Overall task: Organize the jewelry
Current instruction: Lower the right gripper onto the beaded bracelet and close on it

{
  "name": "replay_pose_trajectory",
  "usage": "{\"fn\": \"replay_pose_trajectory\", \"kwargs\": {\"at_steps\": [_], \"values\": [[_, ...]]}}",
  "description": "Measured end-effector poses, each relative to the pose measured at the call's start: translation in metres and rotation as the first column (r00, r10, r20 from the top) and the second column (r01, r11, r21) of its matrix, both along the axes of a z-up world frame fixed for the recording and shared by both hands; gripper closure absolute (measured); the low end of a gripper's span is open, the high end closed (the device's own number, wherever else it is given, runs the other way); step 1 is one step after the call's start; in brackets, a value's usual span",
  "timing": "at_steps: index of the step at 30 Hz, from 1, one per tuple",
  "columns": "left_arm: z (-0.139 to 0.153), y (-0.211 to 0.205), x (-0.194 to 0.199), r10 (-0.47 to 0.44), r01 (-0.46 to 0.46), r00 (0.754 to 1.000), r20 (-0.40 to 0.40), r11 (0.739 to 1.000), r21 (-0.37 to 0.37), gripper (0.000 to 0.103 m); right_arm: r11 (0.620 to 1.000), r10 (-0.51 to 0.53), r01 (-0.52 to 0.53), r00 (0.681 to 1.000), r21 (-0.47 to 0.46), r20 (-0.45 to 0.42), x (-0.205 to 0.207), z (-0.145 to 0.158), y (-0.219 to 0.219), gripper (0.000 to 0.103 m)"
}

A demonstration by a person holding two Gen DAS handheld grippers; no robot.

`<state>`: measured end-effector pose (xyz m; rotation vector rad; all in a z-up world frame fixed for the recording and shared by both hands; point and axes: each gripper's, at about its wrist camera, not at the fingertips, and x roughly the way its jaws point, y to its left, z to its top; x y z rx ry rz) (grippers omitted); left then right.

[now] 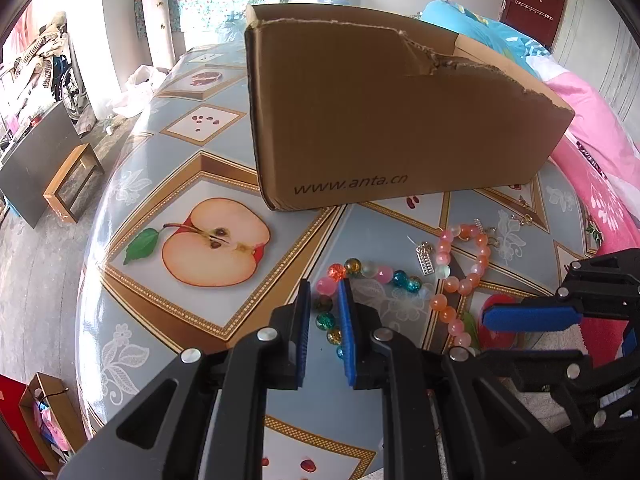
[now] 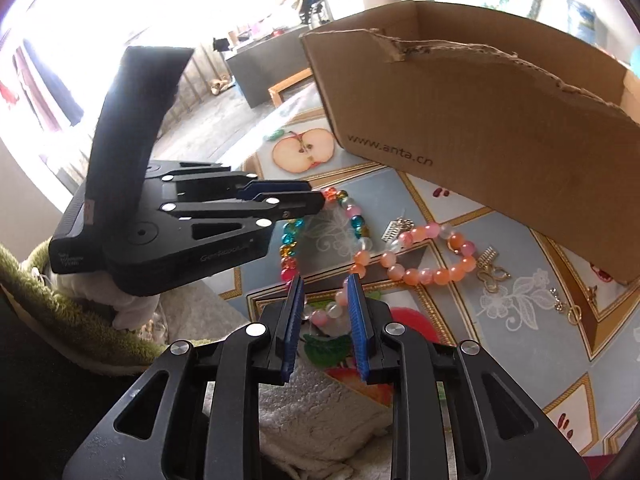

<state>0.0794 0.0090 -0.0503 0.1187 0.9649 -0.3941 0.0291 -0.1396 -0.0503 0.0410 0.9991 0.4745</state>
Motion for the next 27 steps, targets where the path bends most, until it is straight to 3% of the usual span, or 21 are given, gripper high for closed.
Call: {"fn": "replay_pose_trajectory", "kwargs": {"at_steps": [3,10,22,27], "values": [[0.0,0.0,0.0,-0.003,0.003,1.0,0.0,1.0,0.001,0.09,0.998,-0.059,0.06,0.998,0.017,-0.026,0.009,-0.005,-0.007,0.078],[0.0,0.003,-0.008,-0.014,0.014,1.0,-0.011,1.0,-0.009,0.09,0.997,-0.073,0.072,0.996,-0.008,-0.042,0.014,-0.012,0.0,0.079],[0.002,0.008,-0.017,-0.066,0.066,0.997,-0.03,0.998,-0.021,0.089,0.994,-0.066,0.065,0.998,-0.09,-0.016,0.022,-0.019,0.011,0.094],[0.003,0.005,-0.016,-0.079,0.078,0.997,-0.018,0.997,-0.018,0.081,0.993,-0.064,0.062,0.998,-0.096,-0.012,0.019,-0.017,0.01,0.094]]}}
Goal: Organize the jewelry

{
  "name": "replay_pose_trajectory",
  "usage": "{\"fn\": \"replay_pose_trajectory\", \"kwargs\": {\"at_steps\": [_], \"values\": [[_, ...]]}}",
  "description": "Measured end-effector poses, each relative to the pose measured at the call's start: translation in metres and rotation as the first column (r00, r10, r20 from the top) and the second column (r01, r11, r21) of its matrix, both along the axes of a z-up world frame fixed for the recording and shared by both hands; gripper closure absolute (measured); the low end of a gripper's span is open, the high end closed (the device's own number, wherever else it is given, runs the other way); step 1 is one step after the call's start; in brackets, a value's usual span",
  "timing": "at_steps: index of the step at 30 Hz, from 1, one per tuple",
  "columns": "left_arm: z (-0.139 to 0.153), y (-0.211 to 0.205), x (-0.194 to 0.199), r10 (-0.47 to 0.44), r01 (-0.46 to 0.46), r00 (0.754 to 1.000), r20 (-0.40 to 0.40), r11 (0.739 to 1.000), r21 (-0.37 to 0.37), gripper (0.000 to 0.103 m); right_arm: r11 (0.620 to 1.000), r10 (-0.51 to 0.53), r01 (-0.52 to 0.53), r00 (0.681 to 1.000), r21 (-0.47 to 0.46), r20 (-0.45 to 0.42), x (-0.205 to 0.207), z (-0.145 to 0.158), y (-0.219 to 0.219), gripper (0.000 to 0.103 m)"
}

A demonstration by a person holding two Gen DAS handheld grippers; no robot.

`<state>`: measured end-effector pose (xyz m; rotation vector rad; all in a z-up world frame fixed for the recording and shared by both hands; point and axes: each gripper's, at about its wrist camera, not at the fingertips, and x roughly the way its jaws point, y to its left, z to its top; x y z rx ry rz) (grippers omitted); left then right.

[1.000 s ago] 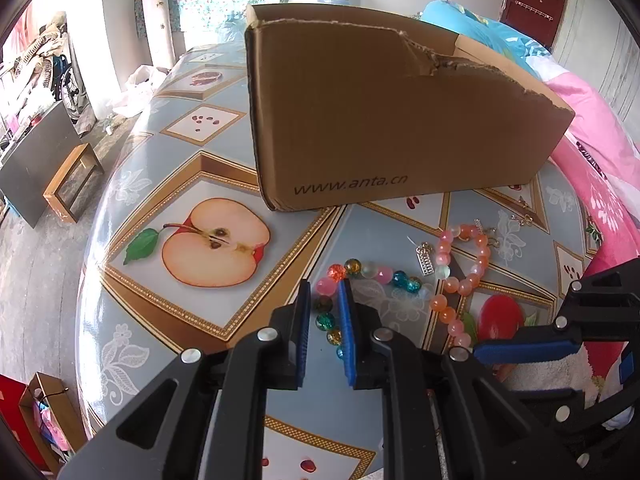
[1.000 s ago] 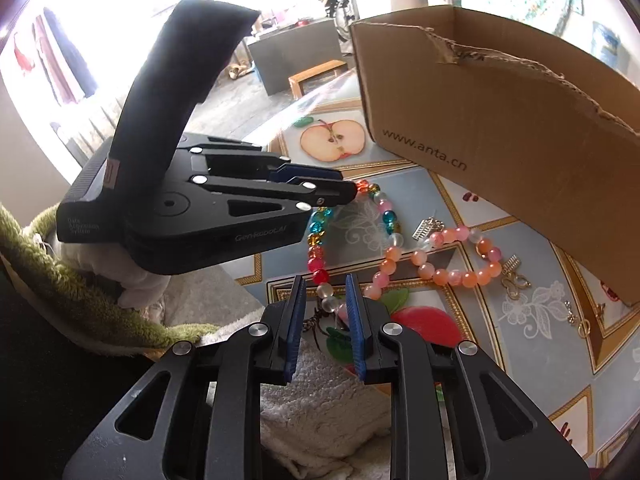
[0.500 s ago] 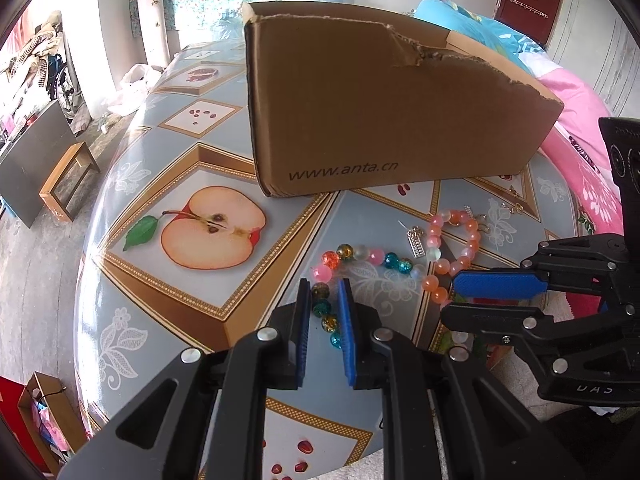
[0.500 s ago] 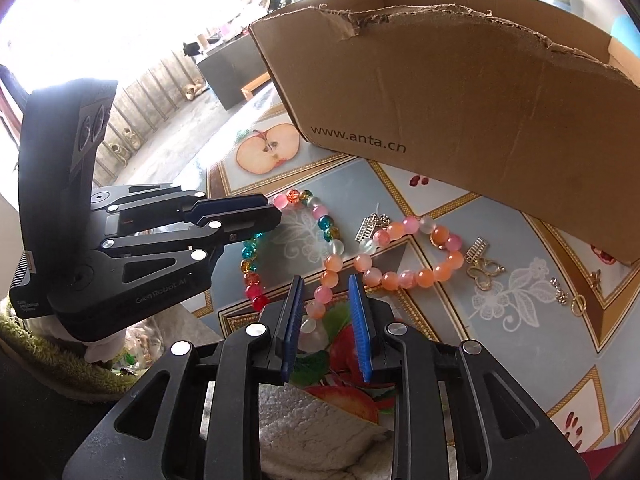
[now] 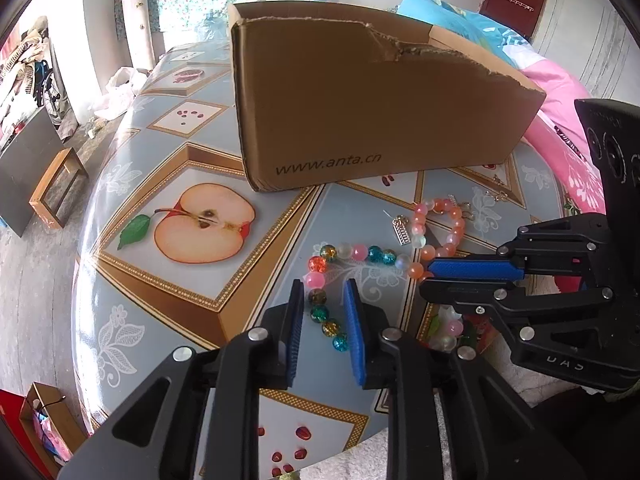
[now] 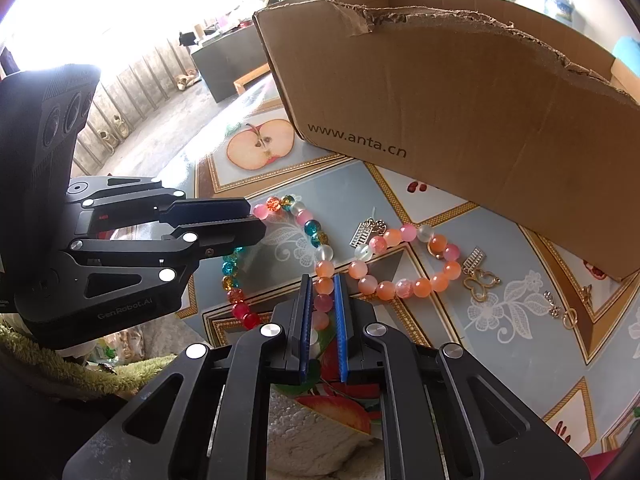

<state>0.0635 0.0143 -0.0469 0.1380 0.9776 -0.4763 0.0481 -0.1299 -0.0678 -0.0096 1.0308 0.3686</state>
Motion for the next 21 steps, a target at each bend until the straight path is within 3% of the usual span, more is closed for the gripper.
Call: {"fn": "replay_pose_trajectory", "kwargs": {"at_steps": [15,18,21], "values": [[-0.005,-0.01,0.009,-0.023,0.019,0.999,0.047,0.996,0.084,0.079,1.0,-0.009,0.009,1.0,0.008,0.005,0.003,-0.002,-0.002,0.094],[-0.006,-0.011,0.01,-0.018,0.013,0.998,0.062,0.997,0.077,0.09,1.0,-0.009,0.009,1.0,0.016,0.015,0.002,-0.001,-0.003,0.094],[-0.007,-0.008,0.011,-0.011,0.008,0.998,0.057,0.998,0.056,0.093,1.0,-0.012,0.012,1.0,0.026,0.021,0.002,-0.001,-0.004,0.096]]}}
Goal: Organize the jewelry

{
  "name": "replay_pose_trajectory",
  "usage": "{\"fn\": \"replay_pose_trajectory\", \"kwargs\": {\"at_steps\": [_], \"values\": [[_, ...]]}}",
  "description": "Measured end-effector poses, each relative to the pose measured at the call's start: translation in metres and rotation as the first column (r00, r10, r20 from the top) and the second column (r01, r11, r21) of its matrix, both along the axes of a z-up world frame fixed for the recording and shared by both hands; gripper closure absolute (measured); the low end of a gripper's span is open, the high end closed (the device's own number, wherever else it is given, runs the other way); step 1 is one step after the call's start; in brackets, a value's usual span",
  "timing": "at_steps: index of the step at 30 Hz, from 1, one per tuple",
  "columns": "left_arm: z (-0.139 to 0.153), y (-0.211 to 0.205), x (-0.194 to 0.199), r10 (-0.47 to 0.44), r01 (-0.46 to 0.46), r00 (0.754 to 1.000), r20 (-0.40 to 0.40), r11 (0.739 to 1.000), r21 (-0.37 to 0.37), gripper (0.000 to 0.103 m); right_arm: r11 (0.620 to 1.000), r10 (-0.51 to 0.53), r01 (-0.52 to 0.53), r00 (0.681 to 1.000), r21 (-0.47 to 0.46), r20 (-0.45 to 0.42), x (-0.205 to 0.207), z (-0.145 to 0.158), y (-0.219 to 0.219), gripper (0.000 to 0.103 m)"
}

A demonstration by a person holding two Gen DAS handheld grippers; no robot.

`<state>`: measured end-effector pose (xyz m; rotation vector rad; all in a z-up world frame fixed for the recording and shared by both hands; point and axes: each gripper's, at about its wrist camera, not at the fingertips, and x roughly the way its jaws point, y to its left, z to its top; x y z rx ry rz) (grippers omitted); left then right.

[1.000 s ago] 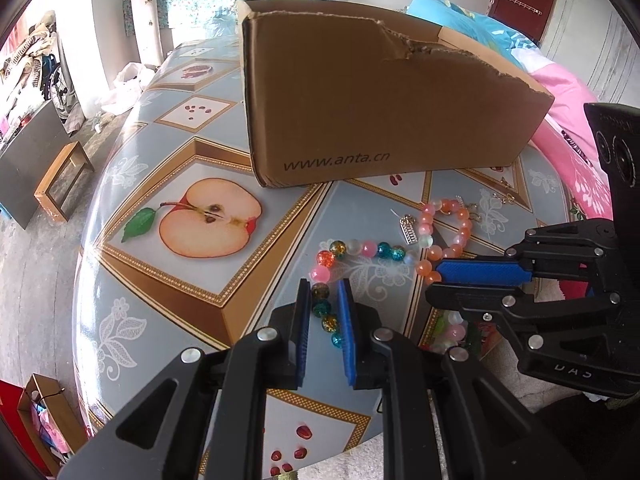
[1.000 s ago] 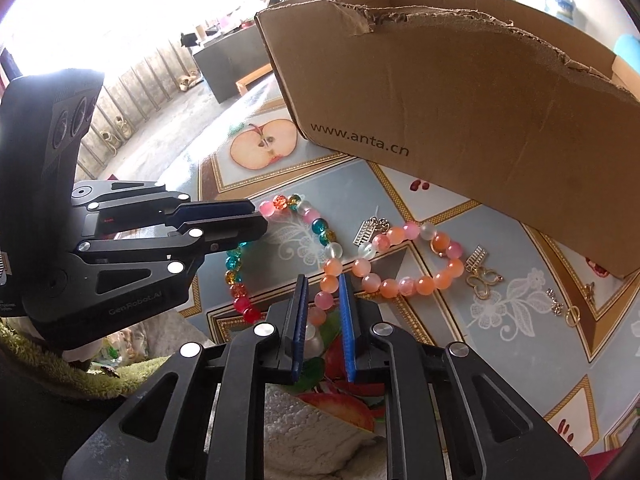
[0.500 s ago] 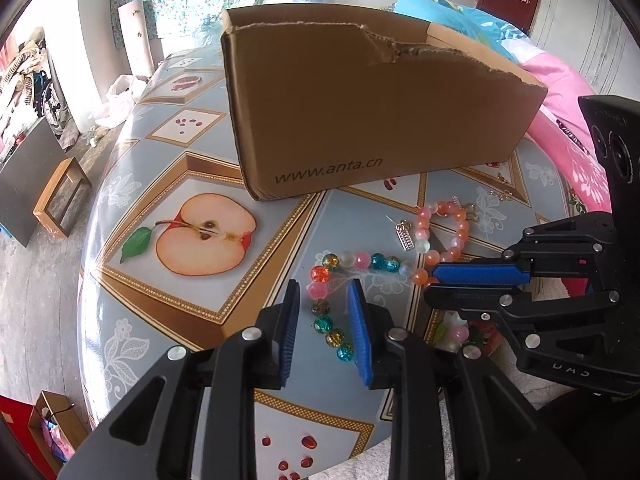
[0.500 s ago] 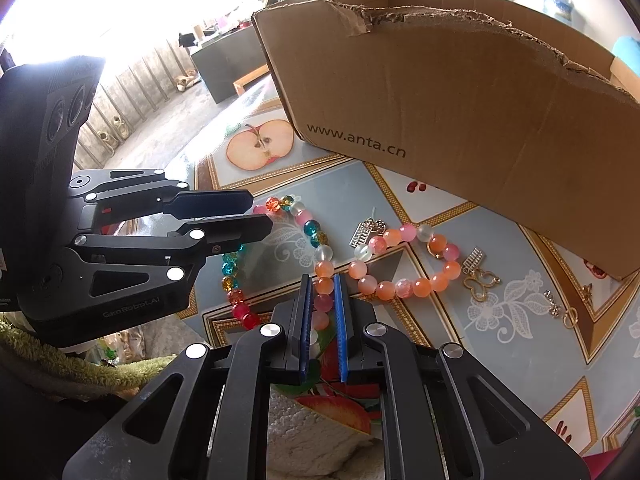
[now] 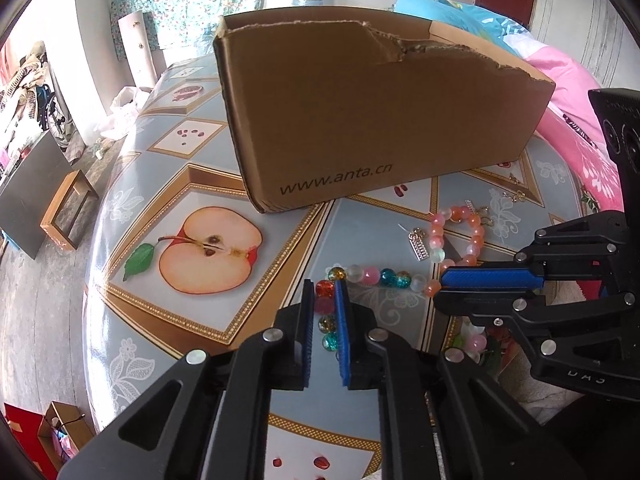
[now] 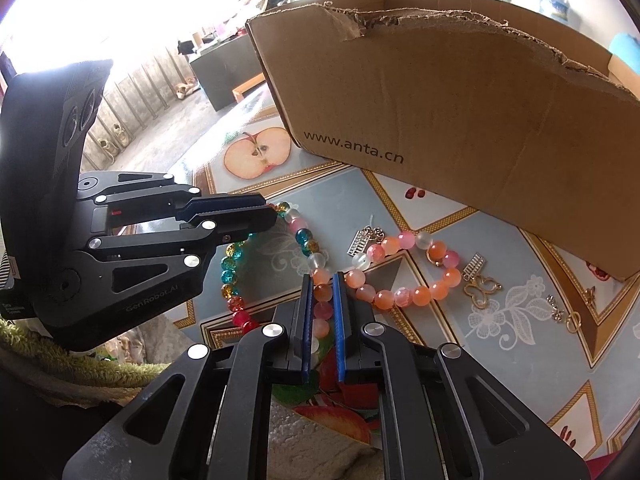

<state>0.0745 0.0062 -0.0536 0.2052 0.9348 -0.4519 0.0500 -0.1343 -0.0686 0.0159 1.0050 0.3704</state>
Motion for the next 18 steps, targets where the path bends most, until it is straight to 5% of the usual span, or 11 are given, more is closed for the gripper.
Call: {"fn": "replay_pose_trajectory", "kwargs": {"at_steps": [5,18], "values": [[0.01,0.004,-0.011,-0.002,0.002,1.0,0.026,1.0,-0.018,0.094,0.999,-0.001,-0.001,0.999,0.042,0.036,-0.007,0.01,-0.004,0.096],[0.085,0.025,-0.046,0.006,0.026,0.989,0.147,0.977,-0.213,0.094,0.991,-0.006,-0.023,0.977,0.131,0.215,-0.034,0.062,-0.017,0.096]]}}
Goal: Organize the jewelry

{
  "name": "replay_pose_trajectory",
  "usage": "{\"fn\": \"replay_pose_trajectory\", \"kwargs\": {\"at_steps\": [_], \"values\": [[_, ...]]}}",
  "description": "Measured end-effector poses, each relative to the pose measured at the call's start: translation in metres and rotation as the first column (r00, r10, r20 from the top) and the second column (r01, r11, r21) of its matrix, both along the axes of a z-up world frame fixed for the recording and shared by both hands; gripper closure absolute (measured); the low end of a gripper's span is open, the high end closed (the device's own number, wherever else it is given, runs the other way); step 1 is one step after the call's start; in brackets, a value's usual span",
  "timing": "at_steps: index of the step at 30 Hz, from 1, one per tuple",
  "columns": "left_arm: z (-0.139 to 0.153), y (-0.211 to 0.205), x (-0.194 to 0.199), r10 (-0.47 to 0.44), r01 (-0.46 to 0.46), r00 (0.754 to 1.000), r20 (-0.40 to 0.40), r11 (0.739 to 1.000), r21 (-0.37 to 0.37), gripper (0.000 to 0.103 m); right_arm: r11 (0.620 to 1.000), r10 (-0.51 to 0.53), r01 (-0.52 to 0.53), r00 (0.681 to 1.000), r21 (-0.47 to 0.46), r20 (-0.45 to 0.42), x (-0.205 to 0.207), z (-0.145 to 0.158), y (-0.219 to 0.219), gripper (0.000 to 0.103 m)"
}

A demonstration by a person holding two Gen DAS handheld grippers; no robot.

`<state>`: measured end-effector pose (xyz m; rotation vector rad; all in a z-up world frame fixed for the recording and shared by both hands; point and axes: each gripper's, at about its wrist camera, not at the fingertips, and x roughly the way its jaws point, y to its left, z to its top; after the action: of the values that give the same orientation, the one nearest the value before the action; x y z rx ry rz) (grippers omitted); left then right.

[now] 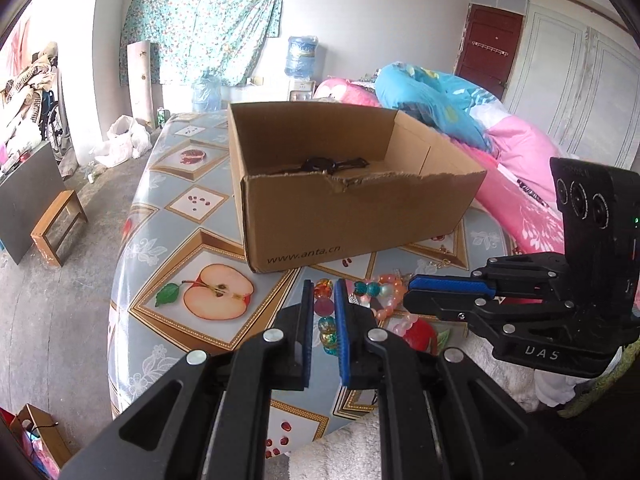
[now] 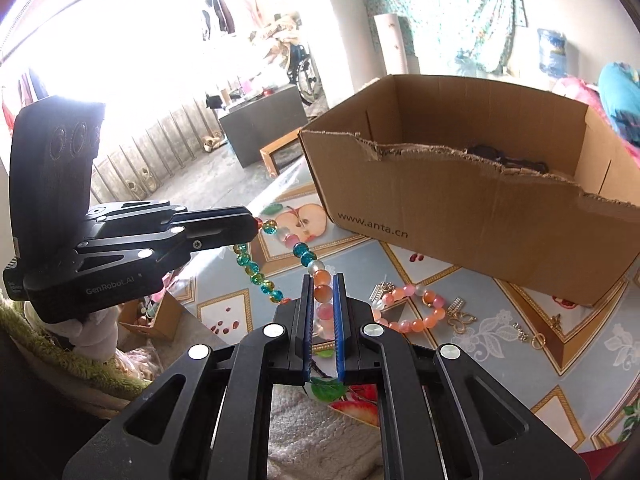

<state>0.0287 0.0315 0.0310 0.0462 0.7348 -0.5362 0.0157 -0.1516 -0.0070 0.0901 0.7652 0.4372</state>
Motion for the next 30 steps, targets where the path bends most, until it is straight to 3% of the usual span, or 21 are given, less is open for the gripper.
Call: {"fn": "replay_pose_trajectory", "kwargs": {"at_steps": [5,9,15,20,24,30], "values": [[0.042,-0.007,-0.001,-0.034,0.039,0.993,0.114,0.998,-0.039,0.094,1.0,0.0,0.001,0.995,-0.01,0.104,0.001,0.032,-0.002,0.096],[0.075,-0.017,0.006,-0.058,0.069,0.972,0.228,0.997,-0.039,0.093,1.0,-0.016,0.018,0.98,-0.013,0.2,0.01,0.062,-0.011,0.096],[0.11,-0.031,0.048,-0.078,0.1,0.947,0.31,0.993,-0.055,0.093,0.999,-0.051,0.051,0.961,0.008,0.271,0.052,0.1,-0.036,0.096],[0.112,-0.044,0.101,-0.077,0.09,0.96,0.269,0.995,-0.036,0.093,0.999,-0.045,0.044,0.984,0.01,0.173,0.114,0.1,-0.05,0.096],[0.087,-0.053,0.141,-0.065,0.061,0.988,0.141,0.998,0.031,0.093,0.999,-0.027,0.027,1.0,0.032,0.009,0.156,0.074,-0.061,0.096],[0.037,-0.05,0.164,-0.041,0.043,0.999,-0.021,0.994,0.102,0.093,0.996,0.027,-0.006,0.975,0.092,-0.223,0.195,0.031,-0.061,0.096]]}}
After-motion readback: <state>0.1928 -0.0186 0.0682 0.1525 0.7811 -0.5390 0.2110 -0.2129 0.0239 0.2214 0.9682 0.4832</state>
